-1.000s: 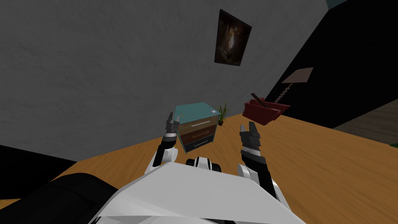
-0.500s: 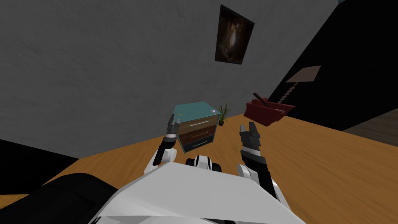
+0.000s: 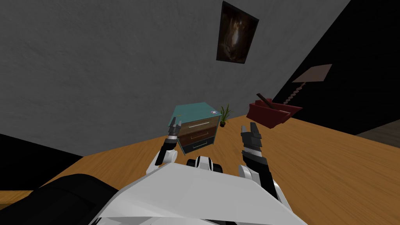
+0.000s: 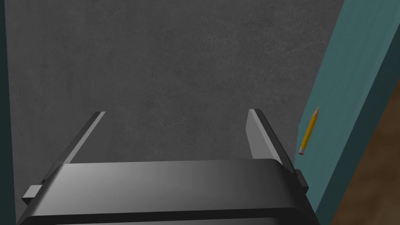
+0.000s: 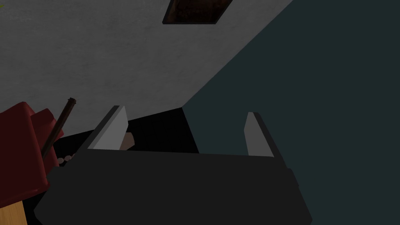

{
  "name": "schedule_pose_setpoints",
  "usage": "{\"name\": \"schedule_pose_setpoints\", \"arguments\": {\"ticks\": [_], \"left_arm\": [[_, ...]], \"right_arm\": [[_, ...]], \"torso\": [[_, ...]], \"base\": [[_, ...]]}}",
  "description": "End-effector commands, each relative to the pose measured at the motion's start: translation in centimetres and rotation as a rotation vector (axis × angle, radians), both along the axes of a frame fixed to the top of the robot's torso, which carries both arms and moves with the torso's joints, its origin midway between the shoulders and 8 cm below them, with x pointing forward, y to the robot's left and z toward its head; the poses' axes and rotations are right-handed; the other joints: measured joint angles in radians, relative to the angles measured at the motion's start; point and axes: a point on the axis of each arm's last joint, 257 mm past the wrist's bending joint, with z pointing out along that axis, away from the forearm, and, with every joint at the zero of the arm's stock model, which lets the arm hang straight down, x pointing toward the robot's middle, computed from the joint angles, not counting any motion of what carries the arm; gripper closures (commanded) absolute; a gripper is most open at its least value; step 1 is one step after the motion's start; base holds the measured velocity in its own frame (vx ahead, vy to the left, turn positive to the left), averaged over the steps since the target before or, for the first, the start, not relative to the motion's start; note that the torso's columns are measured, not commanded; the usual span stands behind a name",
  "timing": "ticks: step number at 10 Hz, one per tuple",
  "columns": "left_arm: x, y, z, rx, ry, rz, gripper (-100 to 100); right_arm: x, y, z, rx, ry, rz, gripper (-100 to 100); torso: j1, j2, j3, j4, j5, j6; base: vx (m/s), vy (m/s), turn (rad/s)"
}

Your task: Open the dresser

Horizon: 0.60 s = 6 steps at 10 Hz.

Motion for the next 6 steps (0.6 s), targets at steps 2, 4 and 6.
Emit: {"name": "schedule_pose_setpoints", "arguments": {"ticks": [2,4,6], "left_arm": [[0.8,1.4,-3.1,-0.037,0.048,0.014,-100],[1.0,2.0,-4.4,-0.054,0.067,0.022,-100],[1.2,2.5,-5.7,-0.071,0.086,0.030,-100]], "right_arm": [[0.0,0.0,0.0,0.000,0.000,0.000,0],[0.0,0.0,0.0,0.000,0.000,0.000,0],[0.0,0.0,0.0,0.000,0.000,0.000,0]], "torso": [[0.000,0.000,0.000,0.000,0.000,0.000],[-0.001,-0.002,-0.001,0.000,0.000,0.000],[0.000,0.001,0.001,0.000,0.000,0.000]], "base": [[0.047,-0.073,0.057],[0.058,-0.073,0.048],[0.027,-0.061,0.039]]}}
